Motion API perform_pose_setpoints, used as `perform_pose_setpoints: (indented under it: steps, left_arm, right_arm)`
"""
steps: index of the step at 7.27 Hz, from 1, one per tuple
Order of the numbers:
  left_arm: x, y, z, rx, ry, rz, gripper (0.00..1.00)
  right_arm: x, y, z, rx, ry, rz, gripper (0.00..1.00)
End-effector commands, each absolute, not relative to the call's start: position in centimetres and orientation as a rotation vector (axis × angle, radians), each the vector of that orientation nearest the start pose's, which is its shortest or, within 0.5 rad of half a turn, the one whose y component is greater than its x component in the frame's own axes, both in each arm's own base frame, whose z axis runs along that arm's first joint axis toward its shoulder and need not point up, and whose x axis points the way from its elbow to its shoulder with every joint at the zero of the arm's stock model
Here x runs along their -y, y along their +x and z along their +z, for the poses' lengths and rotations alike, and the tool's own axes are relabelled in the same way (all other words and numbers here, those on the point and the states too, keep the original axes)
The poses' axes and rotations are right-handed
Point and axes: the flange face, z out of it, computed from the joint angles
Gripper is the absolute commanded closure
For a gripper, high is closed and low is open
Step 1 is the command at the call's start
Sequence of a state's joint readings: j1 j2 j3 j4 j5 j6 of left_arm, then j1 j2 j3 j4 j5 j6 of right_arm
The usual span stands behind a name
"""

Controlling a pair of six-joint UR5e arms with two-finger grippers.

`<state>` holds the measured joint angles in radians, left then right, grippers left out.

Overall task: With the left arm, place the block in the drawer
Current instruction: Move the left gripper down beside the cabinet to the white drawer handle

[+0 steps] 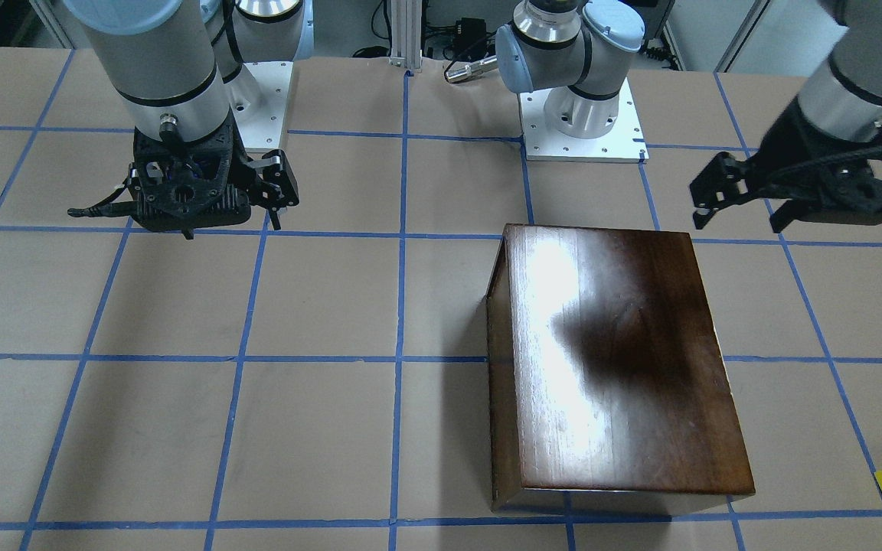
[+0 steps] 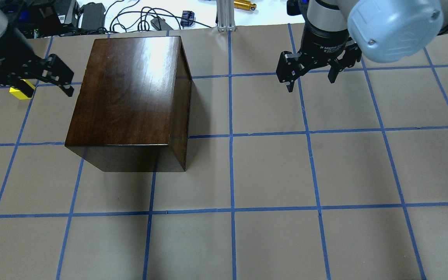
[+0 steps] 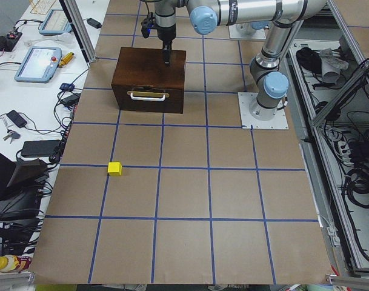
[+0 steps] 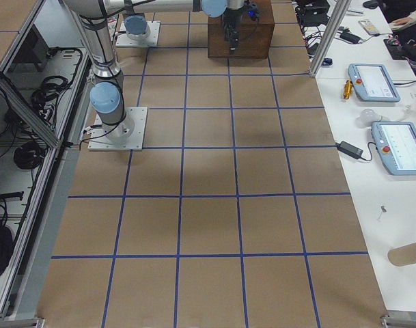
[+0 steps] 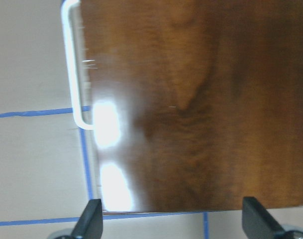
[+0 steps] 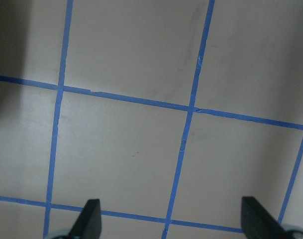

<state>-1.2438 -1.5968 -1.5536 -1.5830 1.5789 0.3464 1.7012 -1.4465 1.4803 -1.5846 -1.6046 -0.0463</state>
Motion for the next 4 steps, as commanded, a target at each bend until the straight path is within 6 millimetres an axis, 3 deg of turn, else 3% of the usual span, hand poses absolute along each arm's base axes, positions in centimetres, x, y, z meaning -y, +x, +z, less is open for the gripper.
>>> perform_pose_setpoints:
  steps: [1,2,4]
  left_arm:
    - [50.5,13.4,47.3,-3.15,-0.012,0.066,0.0]
    - [50.2,16.2,46.8,-3.146,0.041,0.075,0.0]
    - [51.1,17.9,45.8,-3.144,0.046,0.06,0.0]
  right_arm:
    - [52.1,19.9,46.9,-3.163,-0.283,0.029,0.0]
    - [52.1,19.9,46.9,-3.164,-0.28,0.029,0.0]
    - [52.1,19.9,46.9,-3.164,-0.28,0.029,0.0]
